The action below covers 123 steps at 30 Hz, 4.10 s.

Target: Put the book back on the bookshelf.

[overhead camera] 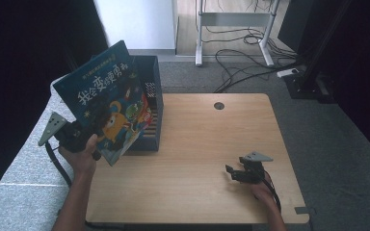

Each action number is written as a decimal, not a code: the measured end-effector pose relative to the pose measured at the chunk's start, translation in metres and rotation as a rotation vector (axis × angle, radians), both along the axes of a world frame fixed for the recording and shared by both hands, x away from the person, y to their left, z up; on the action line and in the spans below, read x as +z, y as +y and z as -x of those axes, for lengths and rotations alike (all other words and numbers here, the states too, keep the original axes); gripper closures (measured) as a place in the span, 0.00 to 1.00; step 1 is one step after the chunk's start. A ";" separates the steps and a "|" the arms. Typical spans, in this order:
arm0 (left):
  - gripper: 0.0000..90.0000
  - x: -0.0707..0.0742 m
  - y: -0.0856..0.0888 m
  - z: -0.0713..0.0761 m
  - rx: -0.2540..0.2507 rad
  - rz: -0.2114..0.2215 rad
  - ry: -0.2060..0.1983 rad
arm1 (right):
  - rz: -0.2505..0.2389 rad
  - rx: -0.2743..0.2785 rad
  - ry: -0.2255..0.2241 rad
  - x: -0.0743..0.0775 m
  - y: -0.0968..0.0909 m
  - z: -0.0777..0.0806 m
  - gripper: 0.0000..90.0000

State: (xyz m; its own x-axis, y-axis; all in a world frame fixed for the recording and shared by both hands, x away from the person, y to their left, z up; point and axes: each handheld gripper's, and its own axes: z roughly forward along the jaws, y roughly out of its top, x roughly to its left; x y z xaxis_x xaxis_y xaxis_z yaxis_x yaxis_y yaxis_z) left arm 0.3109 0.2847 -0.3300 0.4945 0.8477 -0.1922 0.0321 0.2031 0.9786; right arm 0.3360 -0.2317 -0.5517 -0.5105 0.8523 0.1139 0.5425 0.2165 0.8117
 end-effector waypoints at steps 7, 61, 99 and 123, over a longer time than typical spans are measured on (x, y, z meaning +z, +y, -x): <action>0.91 -0.001 0.000 -0.007 0.046 0.012 0.006 | -0.005 0.001 0.002 0.000 -0.001 0.000 0.28; 0.90 -0.009 -0.013 -0.050 0.092 0.022 0.048 | -0.029 0.000 0.021 0.000 -0.004 -0.002 0.28; 0.90 -0.018 -0.023 -0.077 0.150 0.018 0.065 | -0.038 -0.003 0.023 -0.001 -0.005 -0.003 0.29; 0.91 -0.027 -0.040 -0.099 0.158 -0.020 0.076 | -0.039 -0.010 0.022 -0.001 -0.007 -0.004 0.29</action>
